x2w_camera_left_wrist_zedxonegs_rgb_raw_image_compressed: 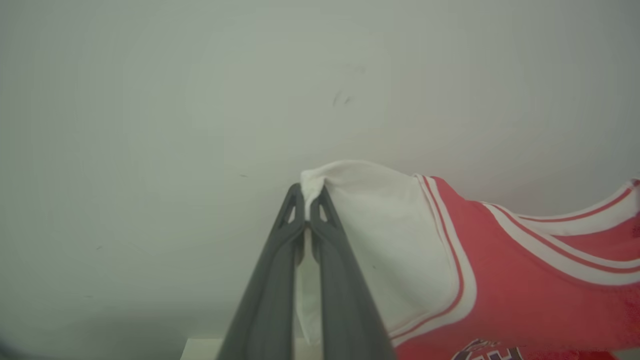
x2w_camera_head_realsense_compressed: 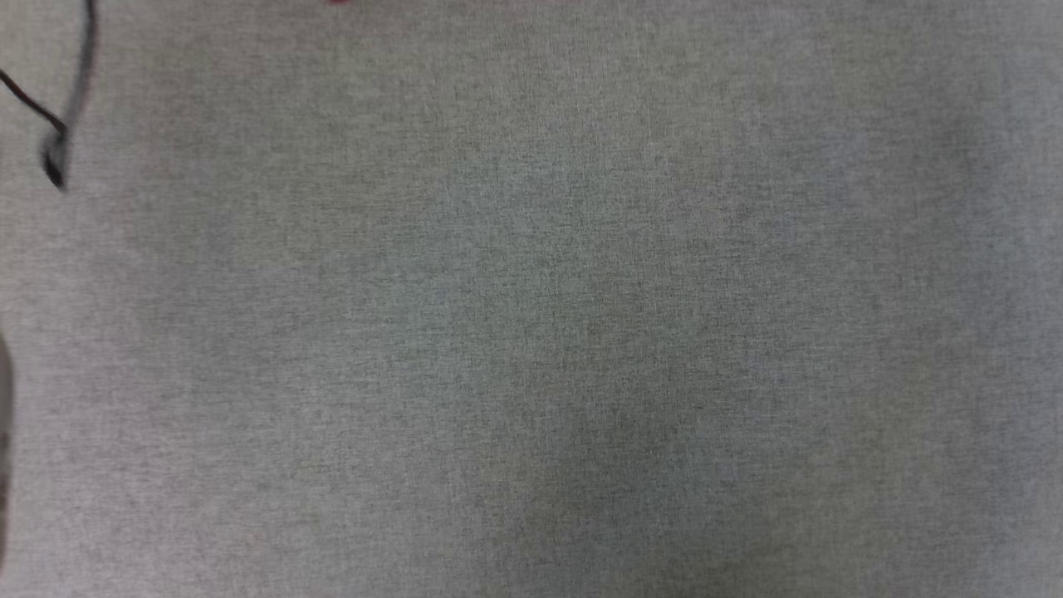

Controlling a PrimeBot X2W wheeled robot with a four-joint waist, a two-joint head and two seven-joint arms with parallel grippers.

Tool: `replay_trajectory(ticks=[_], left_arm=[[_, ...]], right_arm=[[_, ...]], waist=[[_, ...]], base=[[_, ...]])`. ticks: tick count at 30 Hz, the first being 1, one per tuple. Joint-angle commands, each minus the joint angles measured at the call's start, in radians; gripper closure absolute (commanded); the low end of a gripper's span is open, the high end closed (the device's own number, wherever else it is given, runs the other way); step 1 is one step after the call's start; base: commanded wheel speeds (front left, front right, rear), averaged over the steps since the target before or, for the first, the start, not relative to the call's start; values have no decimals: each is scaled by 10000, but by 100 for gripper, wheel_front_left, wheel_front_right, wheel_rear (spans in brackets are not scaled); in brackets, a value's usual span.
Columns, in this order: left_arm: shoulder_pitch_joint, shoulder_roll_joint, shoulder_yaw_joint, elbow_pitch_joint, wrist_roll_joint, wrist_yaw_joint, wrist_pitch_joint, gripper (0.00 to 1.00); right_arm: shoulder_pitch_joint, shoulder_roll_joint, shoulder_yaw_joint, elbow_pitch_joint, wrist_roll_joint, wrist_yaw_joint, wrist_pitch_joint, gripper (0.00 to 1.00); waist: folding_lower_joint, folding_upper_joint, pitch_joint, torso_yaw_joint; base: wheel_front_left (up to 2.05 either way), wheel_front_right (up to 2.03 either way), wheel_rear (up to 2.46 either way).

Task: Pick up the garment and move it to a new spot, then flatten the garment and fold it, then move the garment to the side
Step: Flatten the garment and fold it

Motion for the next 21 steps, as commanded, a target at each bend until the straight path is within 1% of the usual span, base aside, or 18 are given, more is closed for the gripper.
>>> replay_trajectory(ticks=[1,3,6,11,15,18,21], left_arm=[[272,-55,-64,228,-12,-109,-80,100],[653,-190,13,572,-218,-221,-201,100],[1495,-240,77,936,-453,-377,-428,100],[3390,-419,188,996,-841,-549,-734,100],[5362,-538,169,540,-970,-592,-841,100],[6870,-499,324,-211,-949,-561,-859,100],[8485,-326,728,-1473,-799,-220,-862,100]], right_arm=[[299,44,118,249,170,-7,-3,100],[668,49,331,595,349,-7,-71,100],[1461,65,631,874,804,-7,-200,100],[3446,-120,1348,740,1536,-7,-511,100],[5341,-449,1864,170,2150,-7,-857,100],[6890,-724,2309,-407,2557,-5,-981,100],[8149,-1143,2640,-1194,2775,-7,-1104,100]], waist=[[-2,0,-109,33],[-2,0,-296,54],[-2,0,-756,59],[-2,0,-1638,121],[-2,0,-2552,175],[-2,0,-3229,158],[-2,0,-3837,117]], base=[[0,0,0],[0,0,0],[0,0,0],[0,0,0],[0,0,0],[0,0,0],[0,0,0]])
